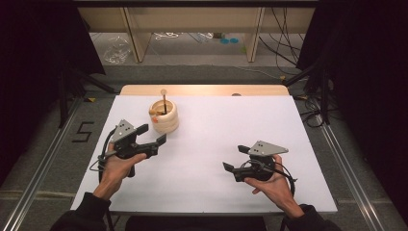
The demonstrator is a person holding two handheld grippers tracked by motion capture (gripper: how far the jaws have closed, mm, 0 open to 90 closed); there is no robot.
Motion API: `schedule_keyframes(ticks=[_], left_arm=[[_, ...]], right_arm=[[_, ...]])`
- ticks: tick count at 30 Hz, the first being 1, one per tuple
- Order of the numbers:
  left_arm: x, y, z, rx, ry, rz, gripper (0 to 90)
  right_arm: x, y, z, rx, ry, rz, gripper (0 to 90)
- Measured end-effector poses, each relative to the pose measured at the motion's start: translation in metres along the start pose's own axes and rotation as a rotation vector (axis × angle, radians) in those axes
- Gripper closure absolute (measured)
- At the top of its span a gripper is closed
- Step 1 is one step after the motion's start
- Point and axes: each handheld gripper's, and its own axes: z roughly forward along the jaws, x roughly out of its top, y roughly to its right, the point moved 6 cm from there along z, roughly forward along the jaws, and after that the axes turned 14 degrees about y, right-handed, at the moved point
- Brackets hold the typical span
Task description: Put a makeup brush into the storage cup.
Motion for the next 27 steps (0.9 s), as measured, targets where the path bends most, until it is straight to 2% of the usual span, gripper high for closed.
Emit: schedule_keyframes(ticks=[1,4,5,10,11,18,19,27], left_arm=[[-0.001,0.001,0.0,-0.001,-0.001,-0.009,20.3],[-0.004,0.004,-0.001,-0.004,-0.006,-0.009,20.3],[-0.005,0.004,-0.001,-0.011,-0.008,0.004,20.3],[-0.009,0.01,-0.004,-0.017,-0.012,-0.007,20.1],[-0.01,0.01,-0.005,-0.024,-0.015,0.006,20.1],[-0.024,0.022,-0.009,-0.046,-0.045,0.024,20.1],[-0.026,0.022,-0.011,-0.052,-0.055,0.041,20.1],[-0.036,0.029,-0.018,-0.076,-0.065,0.033,19.7]], right_arm=[[0.0,0.001,-0.001,-0.004,-0.012,-0.007,18.1],[0.001,0.001,-0.001,-0.007,-0.005,-0.004,18.1],[0.002,0.002,-0.001,-0.012,0.0,-0.008,18.1],[0.004,0.002,-0.002,-0.014,0.017,-0.003,18.1],[0.004,0.003,-0.002,-0.017,0.018,-0.005,18.2],[0.004,0.002,-0.002,-0.022,0.02,-0.008,18.2],[0.004,0.002,-0.002,-0.022,0.02,-0.008,18.2],[0.005,0.002,-0.002,-0.021,0.024,-0.009,18.2]])
